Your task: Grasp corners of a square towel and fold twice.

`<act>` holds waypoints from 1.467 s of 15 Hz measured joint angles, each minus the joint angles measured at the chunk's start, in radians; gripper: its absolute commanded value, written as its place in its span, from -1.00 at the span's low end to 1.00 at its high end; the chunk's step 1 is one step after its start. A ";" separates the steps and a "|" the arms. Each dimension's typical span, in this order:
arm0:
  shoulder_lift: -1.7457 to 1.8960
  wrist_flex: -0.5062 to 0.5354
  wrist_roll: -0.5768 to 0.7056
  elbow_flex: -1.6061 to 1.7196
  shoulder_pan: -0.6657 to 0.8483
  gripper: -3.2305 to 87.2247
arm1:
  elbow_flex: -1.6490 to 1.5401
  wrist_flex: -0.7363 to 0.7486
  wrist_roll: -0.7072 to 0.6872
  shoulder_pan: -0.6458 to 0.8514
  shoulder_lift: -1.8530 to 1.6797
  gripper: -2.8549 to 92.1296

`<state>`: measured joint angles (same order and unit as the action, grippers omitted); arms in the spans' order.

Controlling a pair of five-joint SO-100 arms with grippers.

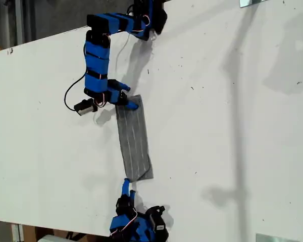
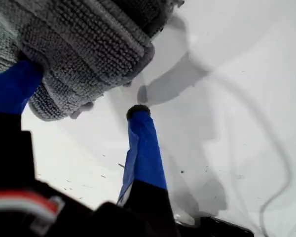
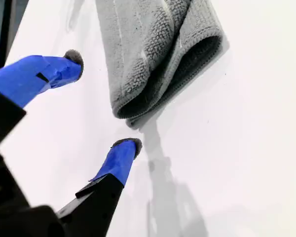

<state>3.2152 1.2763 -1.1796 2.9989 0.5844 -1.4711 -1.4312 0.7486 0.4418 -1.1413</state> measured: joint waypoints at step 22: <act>0.049 0.003 -0.005 0.021 0.000 -0.33 | -0.275 0.094 0.071 0.184 -0.094 -0.19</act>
<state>3.2643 1.2793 -1.1842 3.0204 0.5844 -1.7457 -1.3376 0.8191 0.6259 -1.2349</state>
